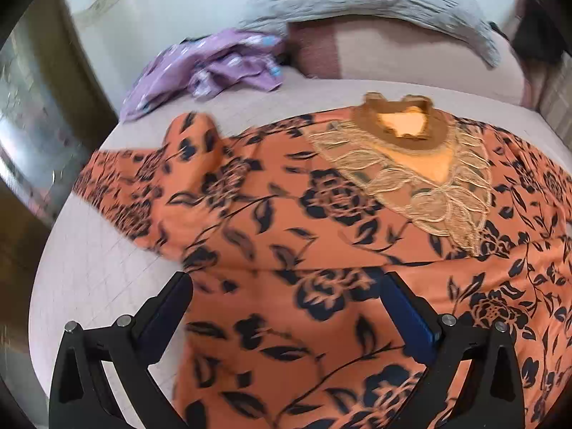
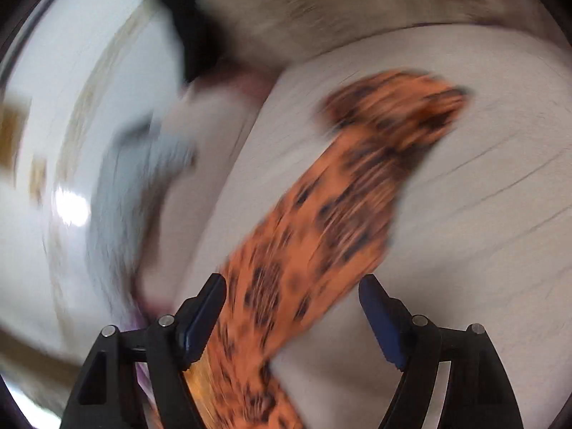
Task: Fold small clothes
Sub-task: 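Grasp the sleeve cuff with the right gripper and fold it across the blouse body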
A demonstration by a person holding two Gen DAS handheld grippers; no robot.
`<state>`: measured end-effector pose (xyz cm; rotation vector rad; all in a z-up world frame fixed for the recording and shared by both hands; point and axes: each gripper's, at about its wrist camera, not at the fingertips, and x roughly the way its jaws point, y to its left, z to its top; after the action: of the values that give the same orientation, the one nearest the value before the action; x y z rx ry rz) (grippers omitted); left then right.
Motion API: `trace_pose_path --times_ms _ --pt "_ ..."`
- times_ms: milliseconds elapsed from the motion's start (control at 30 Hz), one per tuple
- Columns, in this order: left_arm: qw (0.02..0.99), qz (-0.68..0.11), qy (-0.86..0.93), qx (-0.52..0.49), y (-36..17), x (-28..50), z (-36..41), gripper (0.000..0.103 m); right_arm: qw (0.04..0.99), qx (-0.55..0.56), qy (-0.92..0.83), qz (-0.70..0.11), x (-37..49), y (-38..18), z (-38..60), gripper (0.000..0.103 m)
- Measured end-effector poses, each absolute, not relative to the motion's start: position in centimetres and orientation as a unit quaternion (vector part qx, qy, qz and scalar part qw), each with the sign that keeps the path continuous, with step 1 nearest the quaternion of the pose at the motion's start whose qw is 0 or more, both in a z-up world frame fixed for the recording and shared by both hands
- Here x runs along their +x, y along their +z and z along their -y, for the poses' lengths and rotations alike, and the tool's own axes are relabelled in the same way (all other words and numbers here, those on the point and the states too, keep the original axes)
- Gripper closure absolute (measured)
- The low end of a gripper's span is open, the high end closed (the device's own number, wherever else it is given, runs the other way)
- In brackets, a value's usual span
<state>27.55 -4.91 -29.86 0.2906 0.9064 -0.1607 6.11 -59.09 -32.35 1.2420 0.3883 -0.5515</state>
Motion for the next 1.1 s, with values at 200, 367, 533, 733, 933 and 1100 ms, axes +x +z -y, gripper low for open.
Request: trace_pose_path --times_ms 200,367,533,733,933,1100 --pt "0.869 -0.446 -0.089 0.197 -33.9 27.2 8.1 0.0 0.681 0.696 -0.216 -0.066 5.3 -36.8 65.5 0.02" --pt "0.875 -0.443 -0.089 0.177 -34.1 27.5 7.9 0.0 0.679 0.687 -0.251 -0.058 7.2 -36.0 67.7 0.02" --pt "0.863 -0.483 -0.106 0.106 -34.5 28.5 6.2 0.0 0.662 0.663 -0.344 -0.066 6.5 -36.2 69.5 0.071" --pt "0.864 -0.468 -0.095 0.16 -32.1 28.4 6.9 0.0 0.786 0.524 -0.297 -0.138 9.9 -28.9 65.2 0.097" --pt "0.893 -0.443 -0.033 0.077 -27.9 29.0 0.9 0.0 0.872 0.426 -0.141 -0.198 17.7 -20.4 52.0 0.097" --pt "0.9 -0.428 0.072 0.035 -26.6 30.5 -5.5 0.0 0.894 0.375 -0.003 -0.246 25.1 -17.4 37.1 0.097"
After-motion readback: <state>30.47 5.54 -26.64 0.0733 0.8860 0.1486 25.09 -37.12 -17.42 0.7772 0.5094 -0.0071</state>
